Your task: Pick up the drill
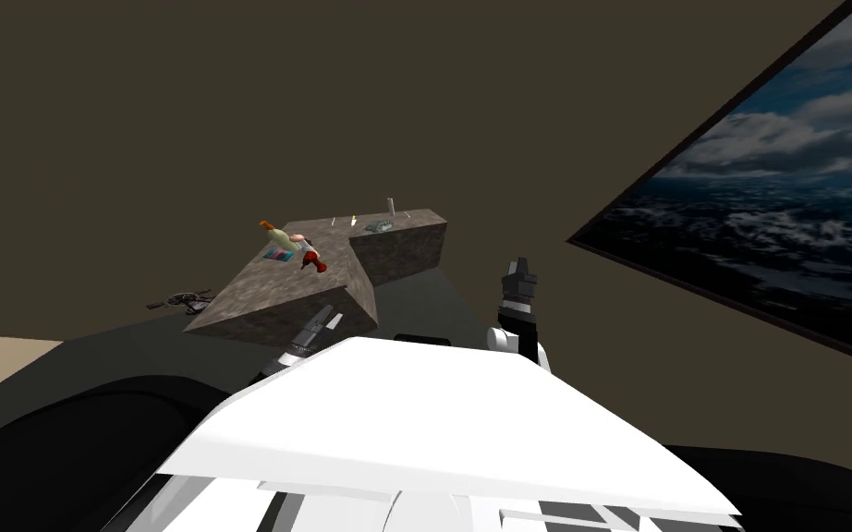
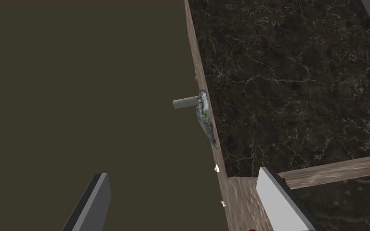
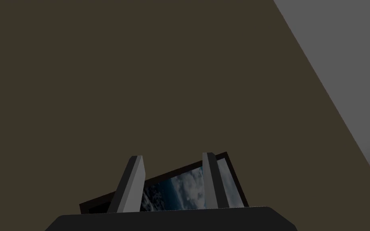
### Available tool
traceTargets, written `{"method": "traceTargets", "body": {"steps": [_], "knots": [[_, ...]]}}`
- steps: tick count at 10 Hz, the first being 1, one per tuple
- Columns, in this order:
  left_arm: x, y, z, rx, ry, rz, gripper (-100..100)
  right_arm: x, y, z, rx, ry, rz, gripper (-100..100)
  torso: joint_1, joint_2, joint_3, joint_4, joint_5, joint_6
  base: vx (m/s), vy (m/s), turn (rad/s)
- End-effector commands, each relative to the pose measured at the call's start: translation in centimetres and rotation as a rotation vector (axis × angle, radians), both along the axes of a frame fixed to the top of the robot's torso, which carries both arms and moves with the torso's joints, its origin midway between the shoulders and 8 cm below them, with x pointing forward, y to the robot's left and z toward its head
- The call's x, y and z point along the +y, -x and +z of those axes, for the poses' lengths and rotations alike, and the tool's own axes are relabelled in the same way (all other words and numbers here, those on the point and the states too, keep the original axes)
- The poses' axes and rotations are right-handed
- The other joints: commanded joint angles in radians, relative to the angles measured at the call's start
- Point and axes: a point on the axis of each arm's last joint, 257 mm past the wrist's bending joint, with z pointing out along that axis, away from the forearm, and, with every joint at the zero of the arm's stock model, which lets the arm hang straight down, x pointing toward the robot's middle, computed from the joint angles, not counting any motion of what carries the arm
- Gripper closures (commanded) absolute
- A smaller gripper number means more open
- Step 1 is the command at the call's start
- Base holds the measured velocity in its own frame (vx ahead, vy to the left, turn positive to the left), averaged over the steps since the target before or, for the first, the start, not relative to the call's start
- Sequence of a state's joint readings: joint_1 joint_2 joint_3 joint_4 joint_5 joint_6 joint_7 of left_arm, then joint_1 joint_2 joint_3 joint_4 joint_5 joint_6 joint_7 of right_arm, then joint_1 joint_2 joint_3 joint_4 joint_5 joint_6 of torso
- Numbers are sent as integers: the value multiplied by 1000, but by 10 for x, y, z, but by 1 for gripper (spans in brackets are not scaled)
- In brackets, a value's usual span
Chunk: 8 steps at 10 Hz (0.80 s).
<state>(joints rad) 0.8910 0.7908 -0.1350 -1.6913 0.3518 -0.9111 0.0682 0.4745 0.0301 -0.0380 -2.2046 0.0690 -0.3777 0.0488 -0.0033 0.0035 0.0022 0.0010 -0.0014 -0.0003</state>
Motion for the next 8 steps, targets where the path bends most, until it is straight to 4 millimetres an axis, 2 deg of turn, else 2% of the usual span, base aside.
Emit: {"method": "traceTargets", "body": {"steps": [1,2,3,4,5,6,7,8], "knots": [[14,20,-18,72,4,0,-100,0,0,0,0,0,0,0,0,0,0,0,0,0,9,-81,-236],[15,19,-17,78,-7,-9,-100,0,0,0,0,0,0,0,0,0,0,0,0,1,-5,-62,-85],[23,35,-26,123,11,-10,-100,0,0,0,0,0,0,0,1,0,0,0,0,0,-3,-86,-161],[30,39,-31,144,-11,-14,-100,0,0,0,0,0,0,0,0,0,0,0,0,0,3,-67,-89],[38,56,-39,190,8,-11,-100,0,0,0,0,0,0,0,1,0,0,0,0,0,-3,-75,-161],[46,59,-42,212,-18,-18,-100,0,0,0,0,0,0,0,1,1,0,0,0,0,-2,-58,-115],[61,81,-54,275,-13,-5,-100,0,0,0,0,0,0,0,2,1,0,0,0,0,-1,-63,-198],[63,79,-52,281,-27,-20,-100,0,0,0,0,0,0,0,2,1,0,0,0,0,5,-41,-92]]}}
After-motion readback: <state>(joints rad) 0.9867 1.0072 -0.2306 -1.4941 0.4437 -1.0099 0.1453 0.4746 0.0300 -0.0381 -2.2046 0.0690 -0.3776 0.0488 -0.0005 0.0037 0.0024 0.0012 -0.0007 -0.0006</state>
